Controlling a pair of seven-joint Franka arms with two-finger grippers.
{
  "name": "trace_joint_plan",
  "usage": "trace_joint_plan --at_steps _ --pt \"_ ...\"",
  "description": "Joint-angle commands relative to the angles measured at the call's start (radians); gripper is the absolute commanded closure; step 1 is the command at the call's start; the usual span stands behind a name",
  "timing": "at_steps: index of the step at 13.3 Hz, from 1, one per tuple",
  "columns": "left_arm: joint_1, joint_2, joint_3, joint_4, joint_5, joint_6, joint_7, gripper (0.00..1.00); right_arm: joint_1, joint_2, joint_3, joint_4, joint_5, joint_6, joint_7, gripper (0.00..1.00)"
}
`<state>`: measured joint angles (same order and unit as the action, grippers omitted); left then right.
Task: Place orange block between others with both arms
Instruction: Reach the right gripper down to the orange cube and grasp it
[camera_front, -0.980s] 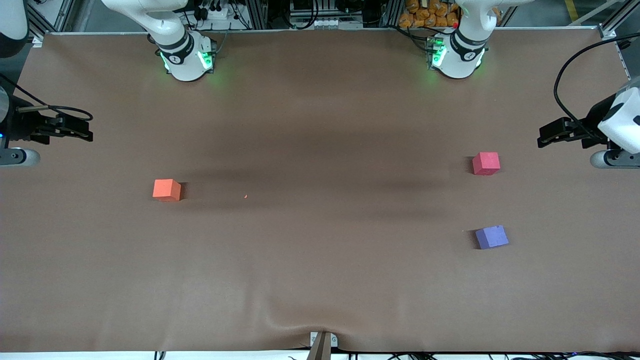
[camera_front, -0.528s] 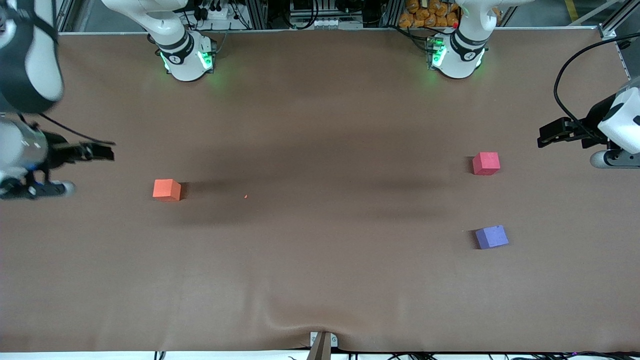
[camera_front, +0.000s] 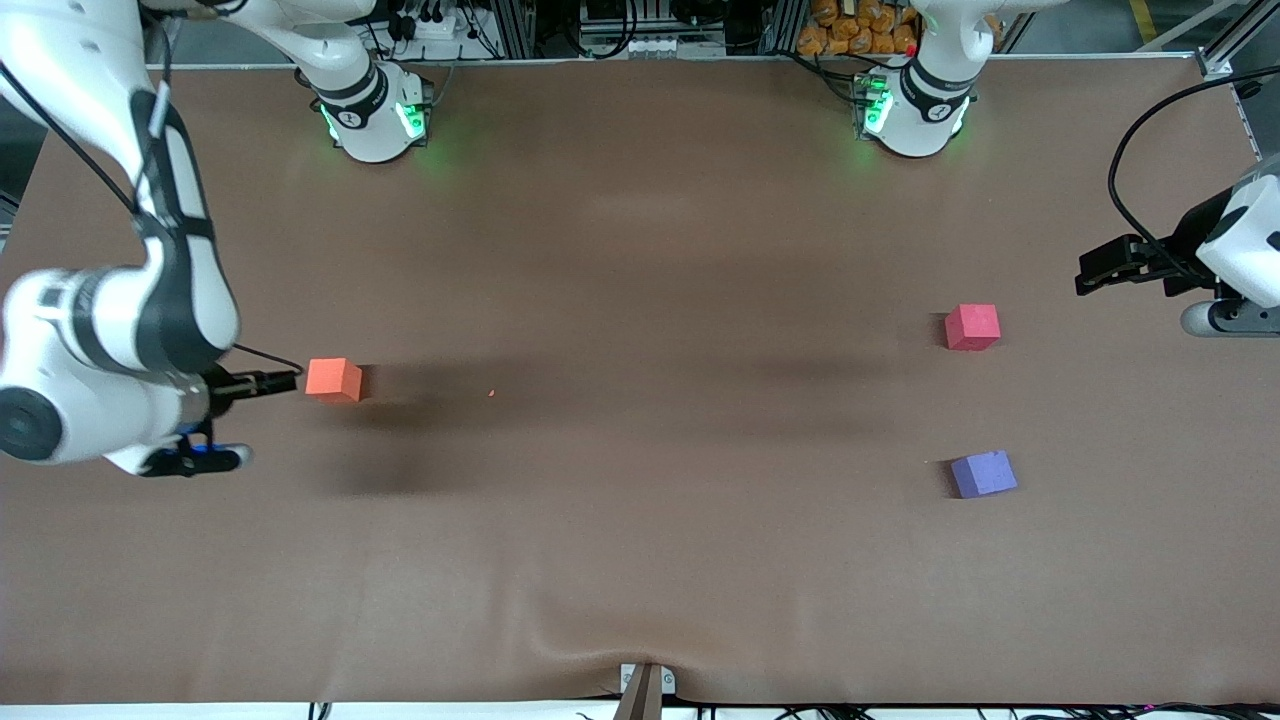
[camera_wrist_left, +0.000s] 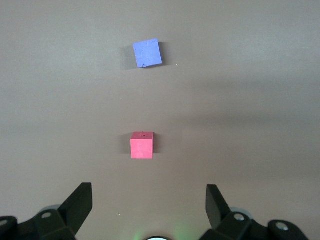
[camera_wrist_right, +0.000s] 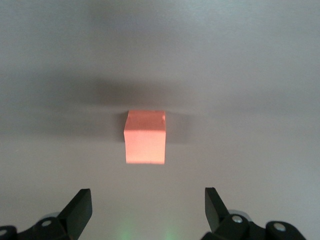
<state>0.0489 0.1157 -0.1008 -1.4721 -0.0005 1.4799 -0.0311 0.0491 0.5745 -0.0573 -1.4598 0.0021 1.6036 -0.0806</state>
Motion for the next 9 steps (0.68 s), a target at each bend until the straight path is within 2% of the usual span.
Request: trace_joint_plan --at_steps 1,4,9 --pt "0.009 -0.004 -0.007 0.006 -0.009 -0.015 0.007 0.0 0.02 0.051 -0.001 -0.005 0.018 0.071 -0.004 0.0" --pt "0.009 -0.005 -0.007 0.006 -0.009 -0.015 0.007 0.0 0.028 0.102 -0.001 -0.039 0.018 0.162 -0.004 0.0" --pt "0.009 -0.004 -0.007 0.006 -0.009 -0.015 0.007 0.0 0.009 0.11 -0.001 -0.105 0.019 0.16 -0.001 0.0"
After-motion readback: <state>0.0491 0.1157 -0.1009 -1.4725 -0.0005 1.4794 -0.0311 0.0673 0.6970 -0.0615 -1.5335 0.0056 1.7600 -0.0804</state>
